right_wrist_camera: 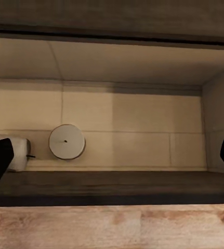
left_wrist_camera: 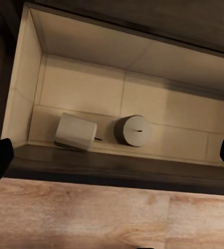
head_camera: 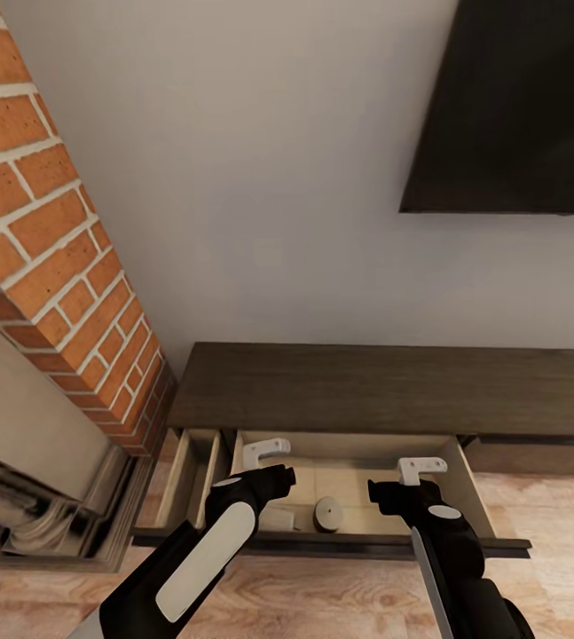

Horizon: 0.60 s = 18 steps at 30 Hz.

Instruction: Place each of the two pumpkins and all three candles from the living room inside a cabinet in the living room (use any cabinet), then make sure every cabinet is closed, and position the cauldron so it is next to a table in the living room.

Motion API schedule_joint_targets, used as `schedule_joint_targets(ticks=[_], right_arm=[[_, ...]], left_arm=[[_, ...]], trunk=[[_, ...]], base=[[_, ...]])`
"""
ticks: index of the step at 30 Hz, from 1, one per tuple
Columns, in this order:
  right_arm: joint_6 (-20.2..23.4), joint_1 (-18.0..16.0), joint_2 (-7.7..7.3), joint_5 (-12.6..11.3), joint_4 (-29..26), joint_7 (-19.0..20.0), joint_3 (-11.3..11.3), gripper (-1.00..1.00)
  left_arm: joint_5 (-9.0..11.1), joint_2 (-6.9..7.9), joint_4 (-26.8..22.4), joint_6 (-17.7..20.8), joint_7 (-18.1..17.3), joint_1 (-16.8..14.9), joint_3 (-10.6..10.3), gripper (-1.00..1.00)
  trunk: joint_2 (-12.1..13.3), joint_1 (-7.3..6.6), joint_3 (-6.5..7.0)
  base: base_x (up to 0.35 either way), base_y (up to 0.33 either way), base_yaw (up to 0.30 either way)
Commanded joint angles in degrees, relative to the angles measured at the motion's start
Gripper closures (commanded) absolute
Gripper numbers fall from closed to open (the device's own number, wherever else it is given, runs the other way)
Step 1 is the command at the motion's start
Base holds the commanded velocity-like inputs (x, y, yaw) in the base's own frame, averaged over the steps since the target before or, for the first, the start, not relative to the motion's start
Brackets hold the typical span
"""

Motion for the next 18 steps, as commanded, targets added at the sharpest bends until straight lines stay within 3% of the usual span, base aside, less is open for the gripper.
schedule_joint_targets(ticks=[1, 6, 18], right_arm=[[0.3, 0.0, 0.00, 0.3, -0.1, 0.0, 0.0, -1.00], [-1.3, -0.1, -0.04, 0.2, 1.2, 1.0, -0.3, -1.00], [-2.6, -0.1, -0.04, 0.2, 1.2, 1.0, -0.3, -1.00]], left_arm=[[0.3, -0.01, -0.1, 0.2, 0.4, 0.0, 0.0, -1.00], [-0.4, -0.22, 0.7, 0.1, 0.0, 1.6, 0.1, -1.00], [-0.4, -0.22, 0.7, 0.1, 0.0, 1.6, 0.1, -1.00]], trunk=[[0.0, -0.01, 0.01], [0.0, -0.01, 0.00], [0.0, -0.01, 0.00]], base=[[-0.116, -0.048, 0.000], [0.000, 0.000, 0.000], [0.000, 0.000, 0.000]])
